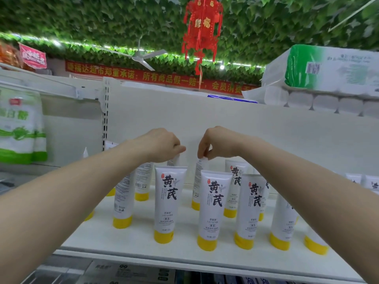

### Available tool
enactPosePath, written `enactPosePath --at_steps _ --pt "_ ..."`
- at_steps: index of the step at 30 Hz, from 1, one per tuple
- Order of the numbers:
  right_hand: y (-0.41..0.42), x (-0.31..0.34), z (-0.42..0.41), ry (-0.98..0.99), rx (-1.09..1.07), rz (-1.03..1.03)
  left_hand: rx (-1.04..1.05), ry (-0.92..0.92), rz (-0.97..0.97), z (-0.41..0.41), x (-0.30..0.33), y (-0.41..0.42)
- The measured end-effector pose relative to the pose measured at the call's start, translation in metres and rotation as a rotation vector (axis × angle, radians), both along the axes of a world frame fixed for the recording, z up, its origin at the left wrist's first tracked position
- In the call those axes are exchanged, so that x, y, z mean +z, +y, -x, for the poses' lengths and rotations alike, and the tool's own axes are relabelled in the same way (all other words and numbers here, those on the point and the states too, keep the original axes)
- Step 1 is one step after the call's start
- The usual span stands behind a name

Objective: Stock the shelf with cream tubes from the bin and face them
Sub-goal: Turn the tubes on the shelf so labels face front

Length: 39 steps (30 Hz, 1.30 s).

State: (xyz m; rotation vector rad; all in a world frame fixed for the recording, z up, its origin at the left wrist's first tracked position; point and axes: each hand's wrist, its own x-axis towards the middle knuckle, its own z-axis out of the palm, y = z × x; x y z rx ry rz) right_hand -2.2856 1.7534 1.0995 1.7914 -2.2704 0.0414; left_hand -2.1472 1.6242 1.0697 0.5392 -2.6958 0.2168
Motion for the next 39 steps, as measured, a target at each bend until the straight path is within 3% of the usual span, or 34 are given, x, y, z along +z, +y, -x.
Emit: enactPosePath --at_steps 26,39 --pt "0.005 -0.007 -0.012 0.107 -0.046 0.033 -0.142 0.182 -0.044 -0.024 0.002 -0.002" --pt "0.037 -0.01 -0.068 0.449 -0.028 0.321 -0.161 0.443 0.227 -0.126 -0.012 -0.015"
